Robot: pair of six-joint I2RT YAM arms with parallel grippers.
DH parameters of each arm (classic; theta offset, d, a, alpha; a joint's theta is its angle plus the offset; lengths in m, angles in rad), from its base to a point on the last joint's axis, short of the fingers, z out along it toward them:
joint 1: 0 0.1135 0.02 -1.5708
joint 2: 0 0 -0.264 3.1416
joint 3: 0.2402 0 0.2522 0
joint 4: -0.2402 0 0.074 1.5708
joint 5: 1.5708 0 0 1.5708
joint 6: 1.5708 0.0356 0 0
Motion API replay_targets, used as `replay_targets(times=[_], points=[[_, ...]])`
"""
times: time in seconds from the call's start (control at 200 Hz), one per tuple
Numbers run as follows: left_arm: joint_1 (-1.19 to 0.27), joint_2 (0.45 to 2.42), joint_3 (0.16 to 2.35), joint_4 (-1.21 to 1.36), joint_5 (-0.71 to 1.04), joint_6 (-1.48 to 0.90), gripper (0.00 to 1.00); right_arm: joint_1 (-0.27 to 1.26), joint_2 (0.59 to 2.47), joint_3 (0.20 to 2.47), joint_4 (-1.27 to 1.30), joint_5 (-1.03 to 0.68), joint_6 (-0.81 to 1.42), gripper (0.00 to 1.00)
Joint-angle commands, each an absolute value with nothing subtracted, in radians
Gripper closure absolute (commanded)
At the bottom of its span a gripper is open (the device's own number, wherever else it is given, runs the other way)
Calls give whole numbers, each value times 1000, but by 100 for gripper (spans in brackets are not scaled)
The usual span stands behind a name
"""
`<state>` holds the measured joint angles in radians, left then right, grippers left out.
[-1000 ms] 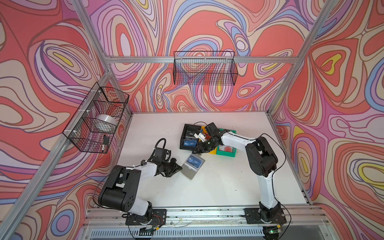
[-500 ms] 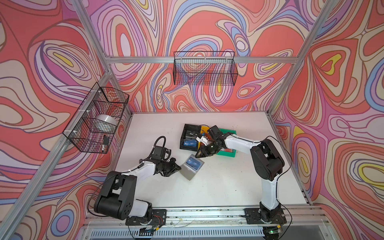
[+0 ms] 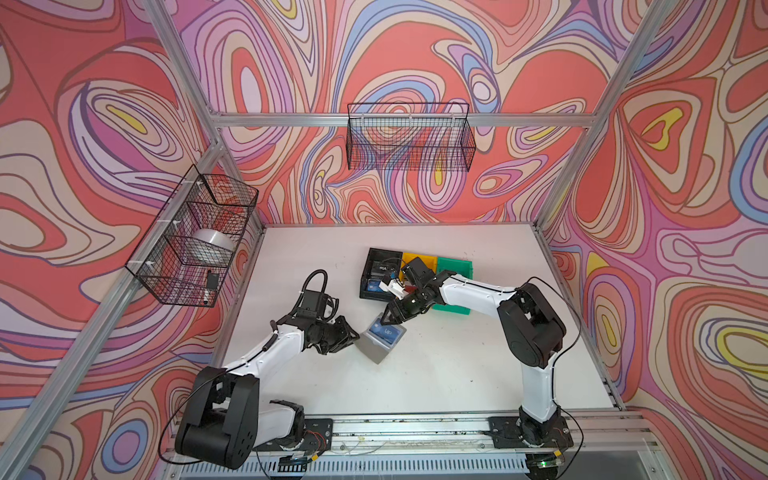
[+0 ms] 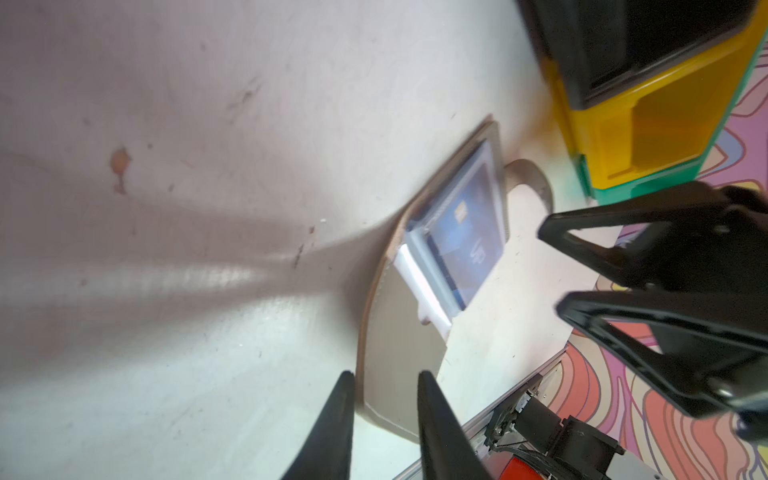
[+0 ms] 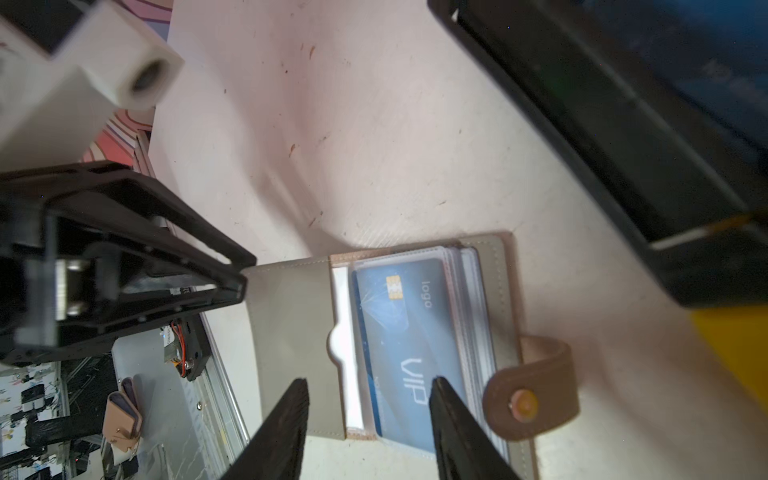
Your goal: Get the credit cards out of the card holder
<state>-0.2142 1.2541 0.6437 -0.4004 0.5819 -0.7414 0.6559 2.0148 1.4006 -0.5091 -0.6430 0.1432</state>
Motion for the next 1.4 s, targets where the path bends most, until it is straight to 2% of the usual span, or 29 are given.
replay_targets(times=[0.0,0.17,0.346,0.521,1.392], points=[[-207,1208,708,-509,563,-723,64,654,2062,1438,-537,-606,107,50],[-207,1126,685,-476,568,-806,67,655,2096,1463,-553,-583,98,54],[-231,1035,554,-332,554,-954,81,654,2105,1475,-568,-553,88,57],[-310,1020,423,-189,519,-1049,85,653,2111,1482,-582,-549,80,61],[-343,1323,312,225,540,-1169,86,653,2079,1357,-577,-594,90,71]])
